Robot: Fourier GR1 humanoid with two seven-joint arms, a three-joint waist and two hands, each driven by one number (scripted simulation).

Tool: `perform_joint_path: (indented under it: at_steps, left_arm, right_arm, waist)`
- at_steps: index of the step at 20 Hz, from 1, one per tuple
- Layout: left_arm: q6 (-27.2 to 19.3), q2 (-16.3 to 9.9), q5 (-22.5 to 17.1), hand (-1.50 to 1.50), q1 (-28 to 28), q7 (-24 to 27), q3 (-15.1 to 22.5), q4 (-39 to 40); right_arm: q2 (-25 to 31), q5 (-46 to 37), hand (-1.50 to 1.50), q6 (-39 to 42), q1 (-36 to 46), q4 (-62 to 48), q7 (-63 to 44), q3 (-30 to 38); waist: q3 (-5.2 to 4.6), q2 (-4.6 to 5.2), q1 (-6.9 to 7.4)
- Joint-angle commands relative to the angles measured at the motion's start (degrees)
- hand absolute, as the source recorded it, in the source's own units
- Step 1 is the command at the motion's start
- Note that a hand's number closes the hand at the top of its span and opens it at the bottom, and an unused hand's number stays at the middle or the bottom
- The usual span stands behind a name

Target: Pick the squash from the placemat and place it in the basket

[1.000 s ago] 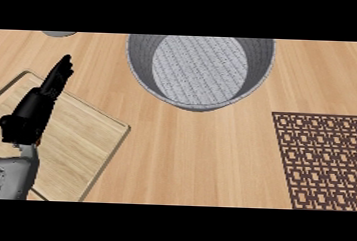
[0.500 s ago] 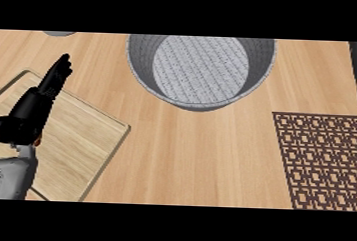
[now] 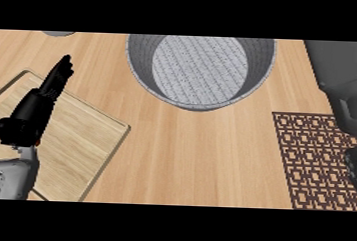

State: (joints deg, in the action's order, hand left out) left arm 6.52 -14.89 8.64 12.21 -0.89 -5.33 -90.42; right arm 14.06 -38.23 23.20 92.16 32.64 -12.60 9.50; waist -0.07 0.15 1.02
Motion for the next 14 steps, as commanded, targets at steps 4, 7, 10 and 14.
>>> perform_joint_path:
  at_steps: [4, 7, 10, 14]
  left_arm:
    - [-0.58, 0.1, 1.69, 0.0, 0.13, 2.18, 0.31, 1.97]
    - [1.65, -1.05, -1.1, 0.0, 2.02, -1.72, -1.05, -0.07]
    - [0.55, -0.3, 0.12, 0.0, 2.07, 0.18, -0.63, 0.68]
    - [-0.14, -0.08, 1.2, 0.0, -2.11, 2.38, -0.66, -0.18]
  right_arm:
    - [2.77, -8.07, 1.5, 2.65, 1.24, -2.47, 0.75, -7.82]
    - [1.9, -10.97, 1.5, 0.2, -1.61, -2.21, 3.12, -10.68]
    - [2.82, -9.33, -1.5, 5.23, 1.21, -6.04, 4.65, -8.84]
    - [-0.12, -6.46, -1.5, 7.58, -1.13, -4.46, 4.04, -6.98]
  waist:
    - [-0.01, 0.26, 0.08]
    - [0.04, 0.09, -0.01]
    - [0.02, 0.2, 0.38]
    - [0.05, -0.22, -0.26]
